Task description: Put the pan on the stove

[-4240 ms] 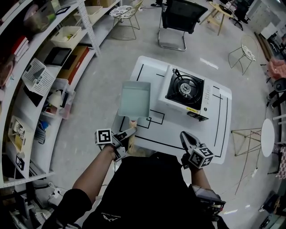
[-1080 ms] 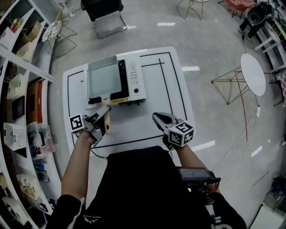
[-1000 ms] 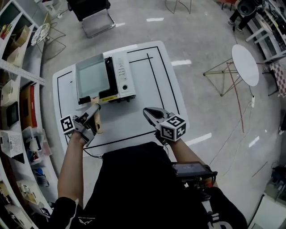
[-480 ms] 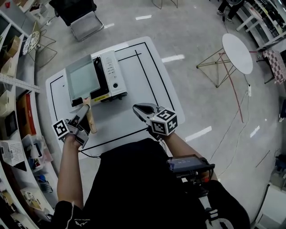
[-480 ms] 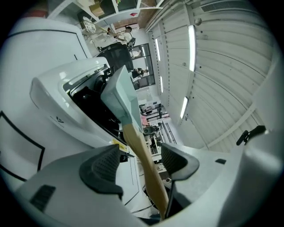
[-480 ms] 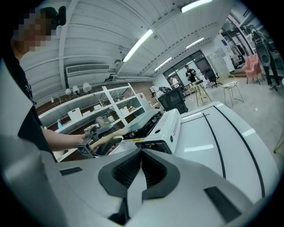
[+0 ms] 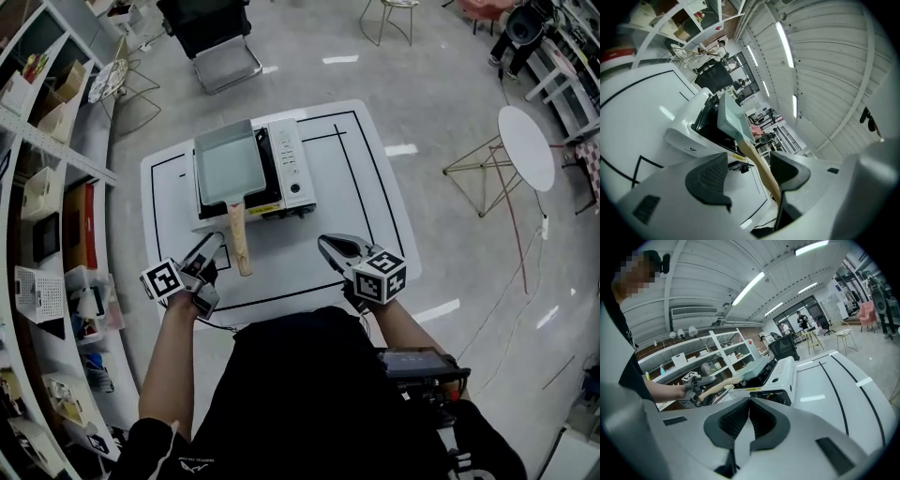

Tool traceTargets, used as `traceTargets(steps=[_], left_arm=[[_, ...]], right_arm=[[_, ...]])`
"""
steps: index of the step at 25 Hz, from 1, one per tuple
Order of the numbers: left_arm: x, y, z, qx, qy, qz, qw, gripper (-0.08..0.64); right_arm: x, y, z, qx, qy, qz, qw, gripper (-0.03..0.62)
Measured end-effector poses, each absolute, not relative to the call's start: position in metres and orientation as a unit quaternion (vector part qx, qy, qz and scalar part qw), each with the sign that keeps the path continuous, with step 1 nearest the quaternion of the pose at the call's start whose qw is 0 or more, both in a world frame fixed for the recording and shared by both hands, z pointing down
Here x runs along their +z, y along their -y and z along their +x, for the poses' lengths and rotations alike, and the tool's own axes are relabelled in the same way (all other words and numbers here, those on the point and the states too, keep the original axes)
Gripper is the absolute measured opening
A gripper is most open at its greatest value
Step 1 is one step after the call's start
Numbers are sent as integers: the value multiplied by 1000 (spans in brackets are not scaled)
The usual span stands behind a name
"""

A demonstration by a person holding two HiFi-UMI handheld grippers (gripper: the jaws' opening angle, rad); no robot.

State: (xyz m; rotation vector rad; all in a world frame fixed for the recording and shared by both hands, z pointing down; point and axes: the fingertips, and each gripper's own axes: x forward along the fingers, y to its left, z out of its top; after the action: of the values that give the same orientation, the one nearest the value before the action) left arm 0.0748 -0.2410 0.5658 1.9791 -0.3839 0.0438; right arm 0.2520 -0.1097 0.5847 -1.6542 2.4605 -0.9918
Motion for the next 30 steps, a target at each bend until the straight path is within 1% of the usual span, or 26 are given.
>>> traceTargets(steps=[1, 3, 8, 12, 16, 18, 30], left_arm=[[564, 238, 73, 23, 163, 837, 523, 285], [561, 232, 66, 47, 173, 859, 480, 274], [564, 214, 51, 91, 198, 889, 402, 164], [560, 202, 40, 92, 218, 901, 364, 70], [562, 193, 24, 87, 246, 907, 331, 17], [565, 189, 18, 91, 255, 909, 316, 9], [569, 175, 8, 94, 269, 916, 282, 9]], right_arm=[[584, 109, 251, -316, -787, -530, 8, 26], [582, 109, 248, -313, -787, -532, 10, 26], [574, 113, 239, -298, -793, -532, 12, 26], [561, 116, 229, -279, -801, -529, 16, 26], [557, 119, 221, -257, -813, -523, 8, 26], [555, 117, 217, -249, -816, -521, 5, 26], [556, 113, 211, -239, -819, -521, -19, 26]])
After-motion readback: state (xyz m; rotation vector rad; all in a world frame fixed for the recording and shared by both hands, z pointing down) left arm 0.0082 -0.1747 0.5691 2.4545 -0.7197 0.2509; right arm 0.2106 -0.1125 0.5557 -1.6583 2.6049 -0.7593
